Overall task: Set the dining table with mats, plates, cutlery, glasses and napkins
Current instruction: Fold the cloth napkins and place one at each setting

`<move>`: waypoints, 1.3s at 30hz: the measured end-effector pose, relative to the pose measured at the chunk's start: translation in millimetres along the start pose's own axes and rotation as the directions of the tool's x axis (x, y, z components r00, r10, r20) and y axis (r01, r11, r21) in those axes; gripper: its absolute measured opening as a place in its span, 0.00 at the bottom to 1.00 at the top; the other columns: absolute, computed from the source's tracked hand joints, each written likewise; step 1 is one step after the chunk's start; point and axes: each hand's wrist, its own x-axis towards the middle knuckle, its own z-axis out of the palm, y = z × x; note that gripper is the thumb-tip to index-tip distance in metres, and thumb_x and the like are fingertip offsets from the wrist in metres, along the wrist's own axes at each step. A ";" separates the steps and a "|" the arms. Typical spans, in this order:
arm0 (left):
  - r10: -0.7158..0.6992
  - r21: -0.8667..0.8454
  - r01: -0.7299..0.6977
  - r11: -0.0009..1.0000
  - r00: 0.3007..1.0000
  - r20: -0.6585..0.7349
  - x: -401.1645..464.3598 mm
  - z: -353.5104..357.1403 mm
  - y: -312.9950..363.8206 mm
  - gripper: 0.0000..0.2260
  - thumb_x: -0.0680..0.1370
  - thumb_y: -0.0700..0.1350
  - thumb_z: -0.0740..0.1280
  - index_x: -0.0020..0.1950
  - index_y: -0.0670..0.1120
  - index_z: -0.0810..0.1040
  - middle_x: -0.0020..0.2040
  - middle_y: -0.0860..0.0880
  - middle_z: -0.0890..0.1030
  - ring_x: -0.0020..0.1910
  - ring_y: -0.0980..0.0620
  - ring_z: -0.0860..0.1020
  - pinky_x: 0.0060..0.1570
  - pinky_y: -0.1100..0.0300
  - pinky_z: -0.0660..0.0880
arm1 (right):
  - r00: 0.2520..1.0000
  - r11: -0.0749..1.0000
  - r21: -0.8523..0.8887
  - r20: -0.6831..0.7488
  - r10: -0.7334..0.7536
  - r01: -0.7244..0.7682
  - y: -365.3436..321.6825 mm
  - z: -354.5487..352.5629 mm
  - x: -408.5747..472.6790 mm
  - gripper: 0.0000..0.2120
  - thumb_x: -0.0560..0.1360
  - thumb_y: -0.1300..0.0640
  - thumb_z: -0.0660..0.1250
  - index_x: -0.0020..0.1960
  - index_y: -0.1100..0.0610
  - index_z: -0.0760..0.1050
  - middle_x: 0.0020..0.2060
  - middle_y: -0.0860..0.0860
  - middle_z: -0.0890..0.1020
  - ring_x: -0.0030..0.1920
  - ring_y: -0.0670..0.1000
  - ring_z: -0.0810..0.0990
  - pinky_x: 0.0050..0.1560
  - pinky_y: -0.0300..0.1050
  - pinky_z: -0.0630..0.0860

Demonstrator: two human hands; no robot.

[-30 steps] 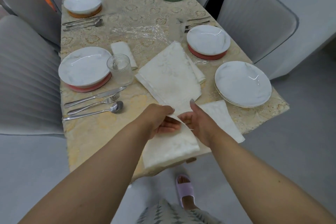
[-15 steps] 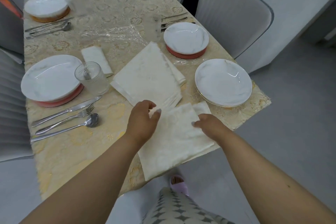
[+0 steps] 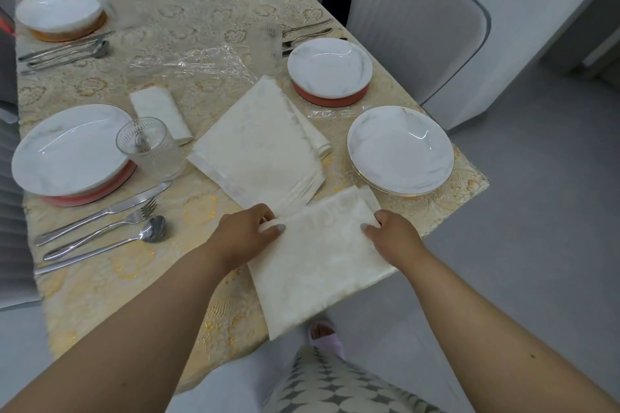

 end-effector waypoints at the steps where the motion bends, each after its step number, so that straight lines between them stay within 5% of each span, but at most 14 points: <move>1: -0.003 0.037 0.001 0.999 1.000 0.031 1.1 -1.2 -1.5 0.12 0.79 0.57 0.62 0.50 0.49 0.75 0.44 0.54 0.78 0.45 0.52 0.76 0.44 0.58 0.67 | 1.000 1.000 -0.028 -0.015 0.010 -0.010 1.8 -0.4 -0.1 0.18 0.79 0.53 0.61 0.33 0.51 0.58 0.32 0.46 0.66 0.34 0.48 0.67 0.30 0.40 0.59; 5: 0.037 0.113 -0.040 0.993 0.999 0.035 6.0 -4.2 -4.7 0.14 0.81 0.55 0.60 0.40 0.47 0.71 0.36 0.52 0.75 0.40 0.49 0.74 0.35 0.59 0.62 | 0.995 0.991 -0.118 -0.074 0.062 -0.070 7.5 -2.7 -0.4 0.12 0.80 0.51 0.58 0.40 0.54 0.66 0.37 0.48 0.72 0.46 0.55 0.74 0.40 0.43 0.64; 11: 0.149 0.255 -0.122 0.959 0.985 -0.087 3.6 5.2 -8.6 0.12 0.81 0.53 0.61 0.44 0.46 0.72 0.35 0.51 0.74 0.42 0.43 0.78 0.37 0.56 0.60 | 0.988 0.960 -0.255 -0.137 0.078 -0.111 3.6 -0.6 -0.7 0.15 0.81 0.50 0.56 0.60 0.59 0.72 0.55 0.54 0.79 0.56 0.56 0.77 0.45 0.44 0.66; 23: 0.141 0.360 -0.068 0.931 0.974 -0.180 8.4 15.5 -2.1 0.12 0.79 0.56 0.64 0.44 0.49 0.68 0.40 0.53 0.72 0.37 0.50 0.69 0.40 0.57 0.59 | 0.970 0.909 -0.378 -0.221 0.097 -0.177 -2.2 3.4 -1.7 0.14 0.81 0.51 0.55 0.62 0.57 0.70 0.57 0.53 0.76 0.58 0.54 0.75 0.46 0.45 0.67; 31: 0.043 0.237 0.018 0.971 0.967 -0.252 15.8 21.0 -4.2 0.16 0.74 0.56 0.70 0.52 0.47 0.74 0.48 0.50 0.75 0.48 0.47 0.74 0.43 0.55 0.70 | 0.960 0.914 -0.345 -0.243 0.135 -0.216 -1.6 2.8 0.7 0.24 0.78 0.45 0.62 0.64 0.60 0.65 0.60 0.57 0.73 0.62 0.56 0.71 0.54 0.49 0.72; 35: -0.044 0.249 0.090 0.964 0.982 -0.182 20.2 18.9 -1.2 0.12 0.74 0.56 0.69 0.43 0.50 0.72 0.45 0.49 0.79 0.49 0.46 0.76 0.43 0.55 0.71 | 0.956 0.935 -0.225 -0.164 0.242 -0.275 -2.1 -2.4 9.9 0.28 0.75 0.40 0.65 0.64 0.60 0.66 0.59 0.56 0.76 0.61 0.58 0.75 0.55 0.49 0.74; 39: -0.090 0.199 0.105 0.974 0.992 -0.084 16.2 10.3 -2.5 0.14 0.75 0.55 0.69 0.35 0.52 0.68 0.40 0.50 0.75 0.46 0.48 0.74 0.40 0.57 0.68 | 0.973 0.918 -0.336 -0.159 0.166 -0.211 -6.5 -0.6 7.8 0.26 0.76 0.39 0.63 0.63 0.57 0.72 0.59 0.55 0.75 0.61 0.56 0.73 0.55 0.49 0.74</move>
